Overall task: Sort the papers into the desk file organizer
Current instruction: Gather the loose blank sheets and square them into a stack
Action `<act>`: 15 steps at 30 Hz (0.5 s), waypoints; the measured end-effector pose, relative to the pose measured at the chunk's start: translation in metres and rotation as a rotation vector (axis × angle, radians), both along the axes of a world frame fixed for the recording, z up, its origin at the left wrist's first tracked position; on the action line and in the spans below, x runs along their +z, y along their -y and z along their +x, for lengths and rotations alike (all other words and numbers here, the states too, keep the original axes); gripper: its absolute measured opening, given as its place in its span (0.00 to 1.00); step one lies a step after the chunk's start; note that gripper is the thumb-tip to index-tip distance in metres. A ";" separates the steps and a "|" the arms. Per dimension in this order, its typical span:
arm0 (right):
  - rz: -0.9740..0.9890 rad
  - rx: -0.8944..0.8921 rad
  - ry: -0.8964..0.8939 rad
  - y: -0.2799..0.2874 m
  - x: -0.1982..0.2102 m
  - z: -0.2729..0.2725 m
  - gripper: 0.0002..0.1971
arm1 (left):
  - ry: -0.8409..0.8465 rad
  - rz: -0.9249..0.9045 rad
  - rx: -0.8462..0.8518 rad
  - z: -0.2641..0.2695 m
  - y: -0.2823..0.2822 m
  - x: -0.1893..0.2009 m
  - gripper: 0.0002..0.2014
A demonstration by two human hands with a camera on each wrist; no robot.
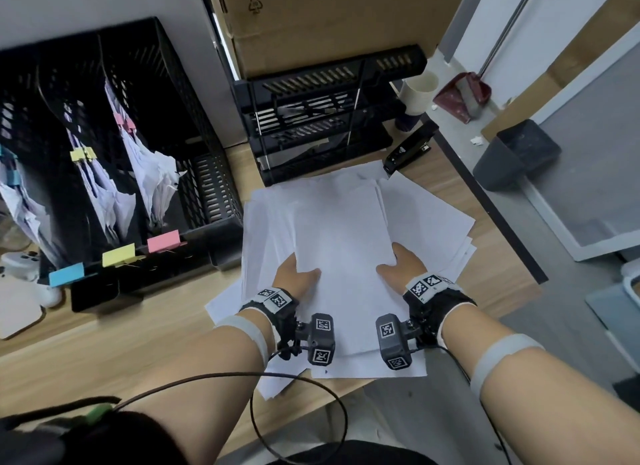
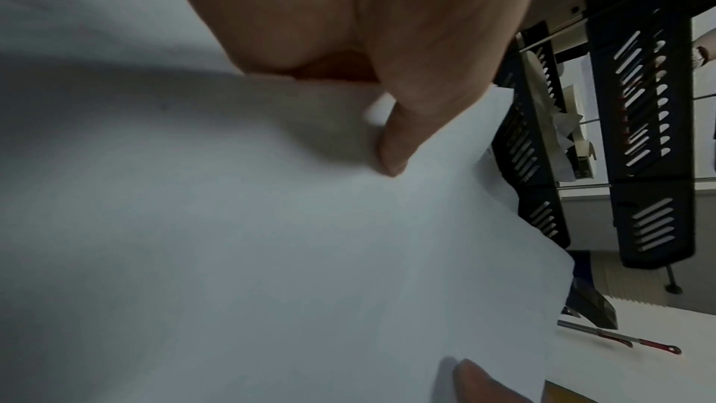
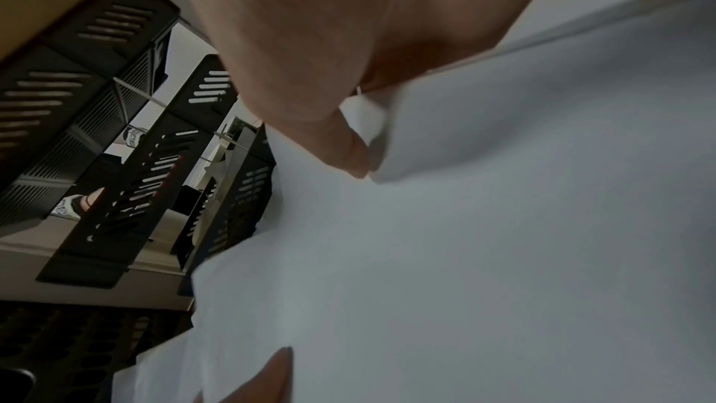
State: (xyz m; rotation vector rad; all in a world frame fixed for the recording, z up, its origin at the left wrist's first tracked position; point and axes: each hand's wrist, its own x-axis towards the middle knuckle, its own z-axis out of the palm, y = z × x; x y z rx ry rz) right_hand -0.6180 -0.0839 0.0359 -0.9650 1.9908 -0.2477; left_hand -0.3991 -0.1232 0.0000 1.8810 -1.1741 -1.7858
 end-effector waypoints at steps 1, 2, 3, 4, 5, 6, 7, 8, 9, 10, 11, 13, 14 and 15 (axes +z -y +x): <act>-0.010 -0.017 0.012 -0.001 0.001 -0.002 0.12 | -0.016 -0.025 0.020 0.000 0.000 0.000 0.12; -0.021 -0.058 0.029 -0.002 0.002 -0.005 0.16 | -0.024 -0.055 0.030 0.001 0.001 0.002 0.10; -0.048 -0.121 0.063 -0.003 0.004 -0.006 0.21 | -0.030 -0.085 0.030 0.003 0.002 0.009 0.10; -0.082 -0.186 0.102 -0.004 0.008 -0.007 0.26 | -0.040 -0.107 0.034 0.005 0.004 0.014 0.10; -0.127 -0.231 0.137 -0.004 0.013 -0.008 0.31 | -0.077 -0.132 0.045 0.008 0.007 0.019 0.11; -0.160 -0.258 0.170 -0.002 0.020 -0.009 0.36 | -0.119 -0.153 0.062 0.011 0.011 0.025 0.11; -0.198 -0.279 0.212 0.001 0.027 -0.009 0.39 | -0.156 -0.175 0.077 0.012 0.014 0.035 0.11; -0.240 -0.297 0.253 0.006 0.035 -0.011 0.41 | -0.192 -0.189 0.092 0.014 0.018 0.045 0.10; -0.282 -0.315 0.282 0.012 0.045 -0.012 0.41 | -0.234 -0.197 0.109 0.015 0.023 0.055 0.10; -0.334 -0.329 0.296 0.018 0.056 -0.012 0.40 | -0.273 -0.207 0.118 0.015 0.027 0.068 0.09; -0.385 -0.343 0.294 0.024 0.067 -0.013 0.37 | -0.313 -0.220 0.122 0.015 0.033 0.078 0.09; -0.499 -0.360 0.284 0.033 0.096 -0.014 0.27 | -0.392 -0.273 0.130 0.012 0.044 0.101 0.09; -0.557 -0.364 0.284 0.036 0.112 -0.013 0.22 | -0.425 -0.304 0.137 0.010 0.049 0.112 0.11; -0.609 -0.366 0.285 0.037 0.124 -0.014 0.18 | -0.466 -0.326 0.135 0.007 0.054 0.122 0.13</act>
